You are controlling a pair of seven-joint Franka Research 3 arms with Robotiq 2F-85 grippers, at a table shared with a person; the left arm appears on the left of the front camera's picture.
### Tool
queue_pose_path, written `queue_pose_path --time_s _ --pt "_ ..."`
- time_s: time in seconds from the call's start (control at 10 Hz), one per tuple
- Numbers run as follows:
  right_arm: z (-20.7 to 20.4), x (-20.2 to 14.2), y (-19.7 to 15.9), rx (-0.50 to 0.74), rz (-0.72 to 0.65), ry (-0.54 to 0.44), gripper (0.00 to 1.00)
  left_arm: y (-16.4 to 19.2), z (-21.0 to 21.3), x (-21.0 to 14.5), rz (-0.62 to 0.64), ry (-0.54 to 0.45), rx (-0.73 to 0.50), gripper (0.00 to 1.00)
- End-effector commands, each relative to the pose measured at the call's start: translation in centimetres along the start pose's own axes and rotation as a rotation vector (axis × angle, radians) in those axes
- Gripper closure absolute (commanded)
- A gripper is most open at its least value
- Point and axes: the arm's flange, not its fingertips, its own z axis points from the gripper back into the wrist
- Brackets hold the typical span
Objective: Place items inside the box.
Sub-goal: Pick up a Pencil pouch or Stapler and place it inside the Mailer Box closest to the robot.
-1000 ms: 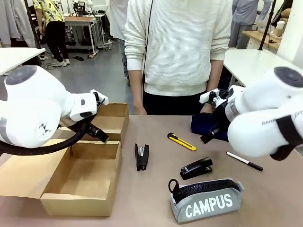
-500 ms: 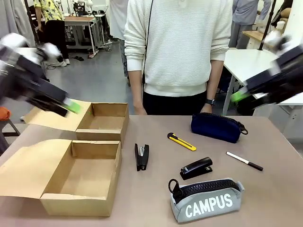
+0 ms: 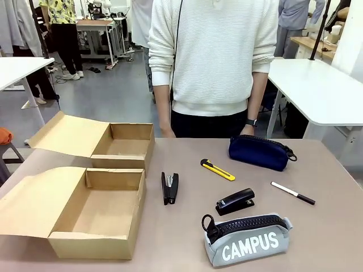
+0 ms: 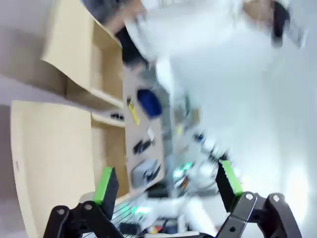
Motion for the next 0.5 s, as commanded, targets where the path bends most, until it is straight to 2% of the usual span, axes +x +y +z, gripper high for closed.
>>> queue_pose_path --time_s 0.0,0.1,0.2,0.4 --pt "-2.5 -3.2 -5.4 0.012 -0.062 -0.069 0.0 2.1 -3.7 -0.3 0.187 -0.224 -0.138 0.0" --pt "-2.6 -3.9 -7.0 -0.022 -0.055 -0.132 0.0 2.7 -5.5 -1.4 0.239 -0.279 -0.094 0.0" --pt "1.2 0.4 -3.4 -0.008 -0.059 -0.04 0.0 2.6 0.1 0.4 0.134 -0.111 -0.049 0.0" --pt "1.2 0.4 -3.4 -0.008 -0.059 -0.04 0.0 2.6 0.1 0.4 0.134 -0.111 -0.049 0.0"
